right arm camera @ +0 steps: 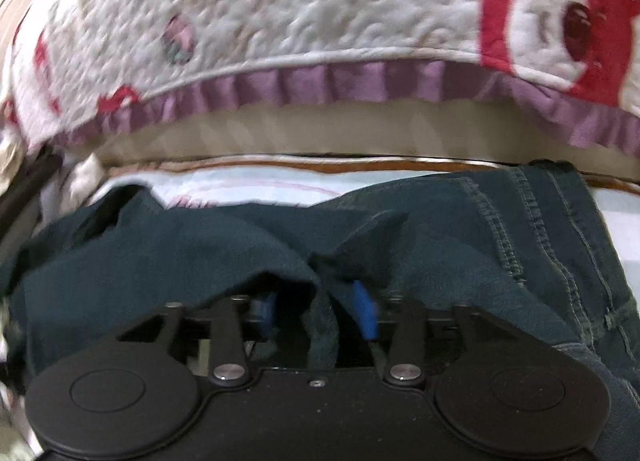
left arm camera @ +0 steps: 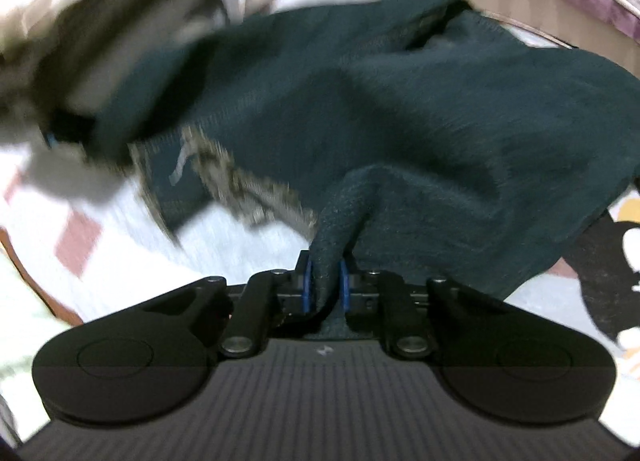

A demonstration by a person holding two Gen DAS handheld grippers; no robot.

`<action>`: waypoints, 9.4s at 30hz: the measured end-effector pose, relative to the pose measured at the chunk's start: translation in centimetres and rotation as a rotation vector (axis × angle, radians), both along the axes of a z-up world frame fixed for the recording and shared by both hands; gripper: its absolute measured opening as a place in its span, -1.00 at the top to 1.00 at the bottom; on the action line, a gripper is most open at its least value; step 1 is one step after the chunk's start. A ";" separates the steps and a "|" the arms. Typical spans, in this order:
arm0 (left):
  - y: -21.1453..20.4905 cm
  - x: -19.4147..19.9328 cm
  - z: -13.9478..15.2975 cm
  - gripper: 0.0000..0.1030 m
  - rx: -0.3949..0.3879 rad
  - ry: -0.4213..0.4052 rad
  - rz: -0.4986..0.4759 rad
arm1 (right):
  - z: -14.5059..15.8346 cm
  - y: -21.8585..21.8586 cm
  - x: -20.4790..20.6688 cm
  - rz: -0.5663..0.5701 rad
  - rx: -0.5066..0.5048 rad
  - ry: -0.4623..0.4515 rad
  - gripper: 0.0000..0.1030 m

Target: Fold clothes

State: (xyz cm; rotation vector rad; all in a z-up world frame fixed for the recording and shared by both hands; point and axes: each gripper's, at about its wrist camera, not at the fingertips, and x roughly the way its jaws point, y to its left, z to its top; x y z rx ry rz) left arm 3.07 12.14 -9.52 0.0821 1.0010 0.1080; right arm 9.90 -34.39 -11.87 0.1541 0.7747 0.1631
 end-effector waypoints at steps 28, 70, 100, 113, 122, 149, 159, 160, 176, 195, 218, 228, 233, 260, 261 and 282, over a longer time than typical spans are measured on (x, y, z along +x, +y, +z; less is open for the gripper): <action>10.9 -5.8 11.1 0.82 0.259 -0.222 0.259 | 5.2 10.3 -11.7 0.604 0.311 0.008 0.87; -20.3 -0.8 2.5 0.20 -0.216 0.062 -0.744 | -5.8 -30.3 -20.7 -0.435 0.771 0.615 -0.23; -29.6 -1.5 -2.2 0.80 0.020 0.132 -1.098 | 8.7 -21.0 -19.9 -0.203 -0.155 0.201 0.86; -22.9 1.9 1.8 0.10 -0.208 0.118 -0.805 | 0.1 -25.4 -19.7 -0.397 -0.127 0.450 0.17; -10.4 4.6 2.4 0.05 -0.119 0.109 -0.491 | 8.0 -18.5 -15.5 -0.249 -0.192 0.156 0.01; -1.1 7.0 -0.1 -0.24 0.025 -0.119 -0.320 | -1.2 11.3 2.0 0.443 -0.272 0.091 -0.22; -5.2 8.2 -1.6 -0.37 0.154 -0.158 -0.469 | -1.9 12.9 0.0 0.562 -0.153 0.003 0.89; -5.3 8.4 -1.7 -0.37 0.172 -0.164 -0.470 | -1.5 12.4 -0.5 0.584 -0.127 -0.011 0.89; -7.9 7.9 -3.3 -0.48 0.236 -0.160 -0.528 | -1.4 8.6 0.1 0.645 0.259 0.148 0.89; -8.8 8.1 -0.1 0.94 0.333 -0.286 -0.501 | -4.5 10.1 -1.2 0.818 0.269 0.333 0.88; 0.4 -2.5 3.7 0.60 0.041 -0.211 -0.040 | 3.0 -9.3 0.8 0.186 0.104 0.164 0.15; -3.3 3.3 4.0 -0.18 0.012 -0.274 0.002 | -3.6 -24.1 -0.4 -0.273 -0.042 0.198 0.14; -3.5 6.5 1.1 -0.18 0.080 -0.143 0.095 | -4.7 -24.1 2.1 -0.215 0.065 0.135 0.13; -0.8 8.4 2.7 -0.22 -0.004 -0.201 0.099 | -4.8 -21.7 4.3 -0.159 0.083 -0.032 0.90; -0.9 8.2 3.0 -0.22 -0.006 -0.217 0.097 | -4.2 -21.6 4.1 -0.174 0.063 -0.051 0.93; -3.8 12.4 7.6 0.89 0.189 -0.533 -0.054 | -0.6 -24.4 -1.1 -0.500 0.072 -0.268 0.94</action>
